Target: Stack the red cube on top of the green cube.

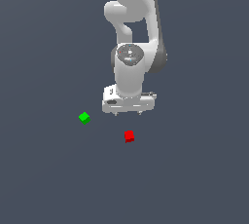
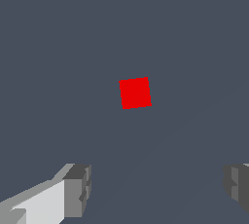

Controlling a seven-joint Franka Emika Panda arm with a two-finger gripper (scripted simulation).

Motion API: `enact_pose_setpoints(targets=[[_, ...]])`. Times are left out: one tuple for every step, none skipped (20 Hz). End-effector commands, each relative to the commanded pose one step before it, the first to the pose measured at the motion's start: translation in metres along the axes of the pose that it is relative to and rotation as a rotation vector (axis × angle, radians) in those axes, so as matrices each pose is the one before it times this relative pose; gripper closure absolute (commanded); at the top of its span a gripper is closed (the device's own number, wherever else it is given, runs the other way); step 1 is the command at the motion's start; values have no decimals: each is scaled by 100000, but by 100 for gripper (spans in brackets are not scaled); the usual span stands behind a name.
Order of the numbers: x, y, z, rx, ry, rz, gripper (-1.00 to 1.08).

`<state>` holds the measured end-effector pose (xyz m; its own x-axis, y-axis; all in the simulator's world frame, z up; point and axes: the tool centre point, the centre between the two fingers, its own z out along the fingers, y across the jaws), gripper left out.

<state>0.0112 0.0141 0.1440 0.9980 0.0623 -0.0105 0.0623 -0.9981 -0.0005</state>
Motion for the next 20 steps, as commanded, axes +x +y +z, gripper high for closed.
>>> enact_pose_setpoints(targets=[[672, -22, 1051, 7, 83, -1692, -92], [339, -8, 488, 0, 73, -817, -92], [364, -11, 522, -1, 78, -878, -92], [388, -10, 553, -2, 82, -928, -92], [409, -13, 577, -4, 87, -978, -92], [399, -13, 557, -6, 84, -948, -92], [373, -12, 513, -7, 77, -878, -92], [347, -12, 471, -8, 71, -811, -92], [321, -12, 430, -9, 65, -747, -92], [294, -11, 391, -9, 59, -681, -92], [267, -8, 352, -9, 53, -613, -92], [240, -9, 313, -9, 48, -550, -92], [214, -11, 275, -9, 42, -491, -92], [188, -9, 236, -9, 36, -424, -92], [162, -3, 198, -8, 30, -354, -92], [137, -6, 160, -8, 25, -296, -92], [112, -8, 122, -8, 19, -238, -92], [86, -1, 87, -7, 13, -168, -92], [61, -5, 55, -6, 9, -119, -92], [36, -5, 29, -4, 5, -69, -92]])
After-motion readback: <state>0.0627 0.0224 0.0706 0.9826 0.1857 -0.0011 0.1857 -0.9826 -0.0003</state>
